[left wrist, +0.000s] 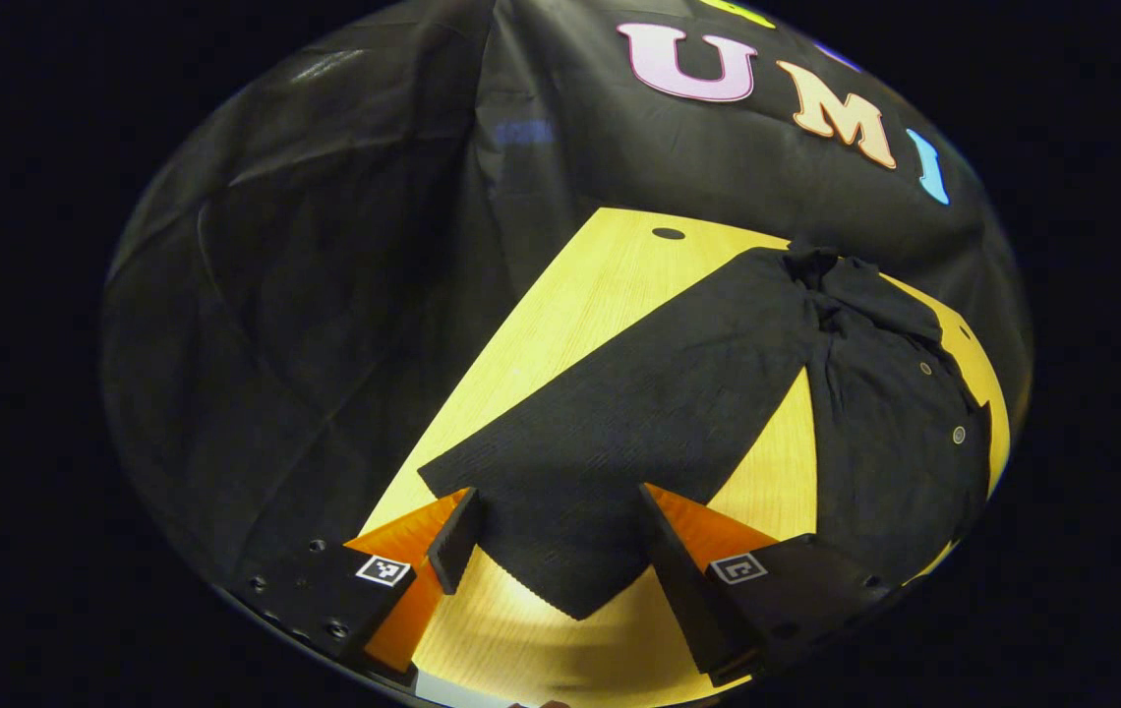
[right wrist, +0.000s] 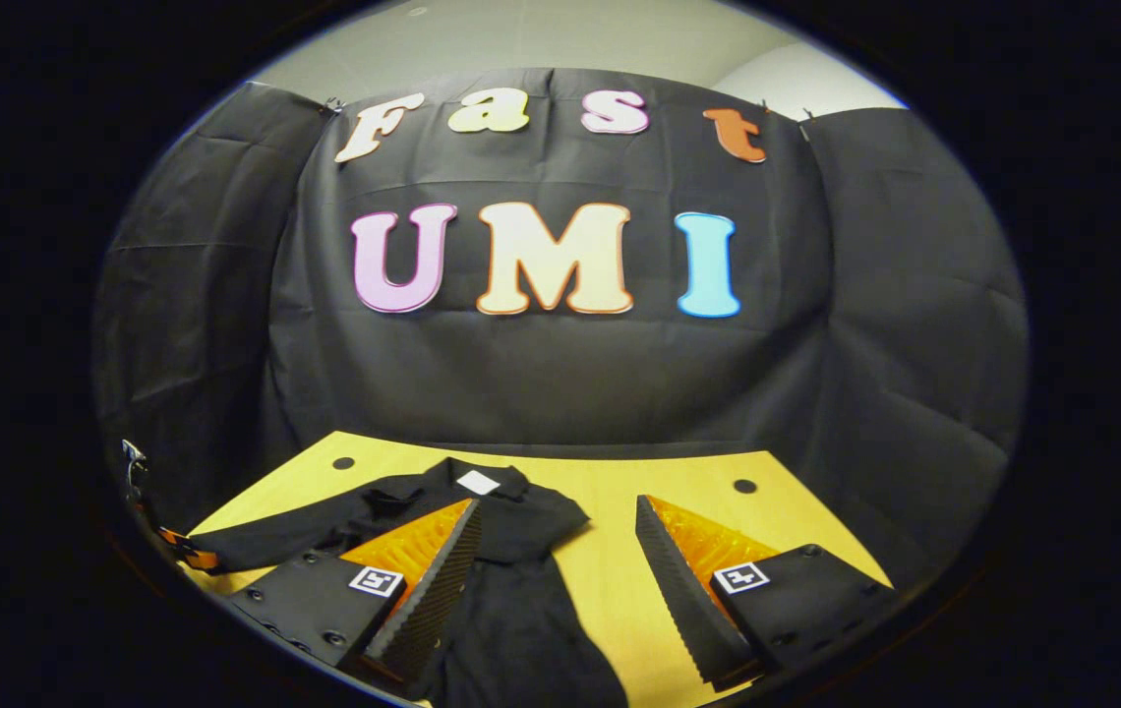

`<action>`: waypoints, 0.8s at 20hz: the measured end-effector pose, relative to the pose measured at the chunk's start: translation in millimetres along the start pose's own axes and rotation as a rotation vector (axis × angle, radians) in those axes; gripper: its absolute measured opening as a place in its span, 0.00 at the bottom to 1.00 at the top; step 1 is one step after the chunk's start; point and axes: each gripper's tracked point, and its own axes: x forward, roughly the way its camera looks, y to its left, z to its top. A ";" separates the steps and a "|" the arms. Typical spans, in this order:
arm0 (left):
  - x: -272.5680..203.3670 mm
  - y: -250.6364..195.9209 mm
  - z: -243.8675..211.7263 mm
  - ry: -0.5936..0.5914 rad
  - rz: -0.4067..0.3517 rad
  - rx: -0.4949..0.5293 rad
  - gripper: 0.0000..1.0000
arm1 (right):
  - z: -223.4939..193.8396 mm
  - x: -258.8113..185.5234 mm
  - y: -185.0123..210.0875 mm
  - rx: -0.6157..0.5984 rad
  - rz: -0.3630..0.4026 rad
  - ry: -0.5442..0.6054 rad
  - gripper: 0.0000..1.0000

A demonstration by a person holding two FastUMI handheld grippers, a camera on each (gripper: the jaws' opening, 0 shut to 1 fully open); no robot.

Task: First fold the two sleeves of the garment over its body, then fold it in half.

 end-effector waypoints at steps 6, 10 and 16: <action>2.6 -0.9 -3.2 0.008 -0.001 0.032 0.95 | -10.7 -42.7 -49.1 0.042 -0.108 0.000 0.98; 3.2 -1.7 -4.4 0.005 -0.010 0.039 0.96 | -22.3 -63.5 -59.2 0.055 -0.131 0.005 0.98; 3.6 -8.1 -4.6 -0.008 -0.059 0.049 0.89 | -31.2 -80.1 -67.2 0.081 -0.154 0.004 0.98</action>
